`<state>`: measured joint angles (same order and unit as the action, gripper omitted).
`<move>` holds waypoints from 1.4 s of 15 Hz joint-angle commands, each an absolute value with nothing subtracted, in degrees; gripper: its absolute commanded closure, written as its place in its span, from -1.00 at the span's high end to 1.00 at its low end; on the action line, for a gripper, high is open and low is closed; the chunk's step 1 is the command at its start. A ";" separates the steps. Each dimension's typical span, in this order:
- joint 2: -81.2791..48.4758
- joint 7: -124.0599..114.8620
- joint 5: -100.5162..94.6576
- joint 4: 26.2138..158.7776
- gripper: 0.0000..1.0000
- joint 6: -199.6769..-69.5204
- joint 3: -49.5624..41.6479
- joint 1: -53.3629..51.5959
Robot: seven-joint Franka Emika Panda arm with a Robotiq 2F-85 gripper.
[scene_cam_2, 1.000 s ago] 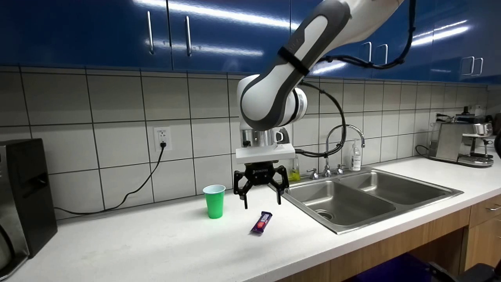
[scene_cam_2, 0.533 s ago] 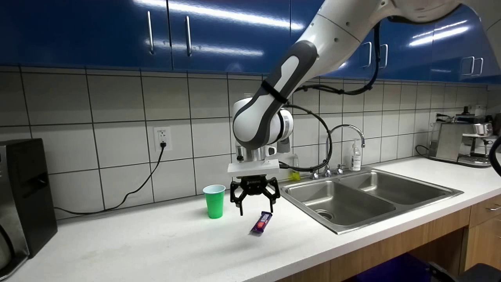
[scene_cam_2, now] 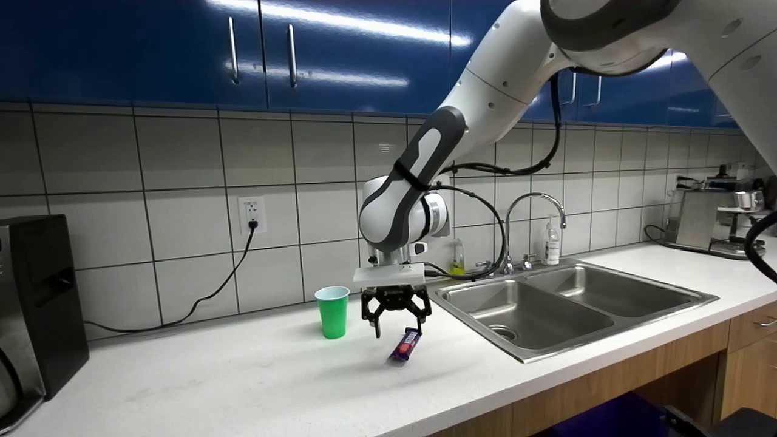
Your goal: Place the snack bar inside the sink
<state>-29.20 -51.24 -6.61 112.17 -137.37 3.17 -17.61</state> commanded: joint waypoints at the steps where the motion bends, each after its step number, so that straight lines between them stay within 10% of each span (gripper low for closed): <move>1: -33.30 -53.77 -6.89 107.53 1.00 -137.42 0.67 -18.87; 21: -46.39 -60.49 -6.17 93.55 1.00 -136.77 -4.82 -19.25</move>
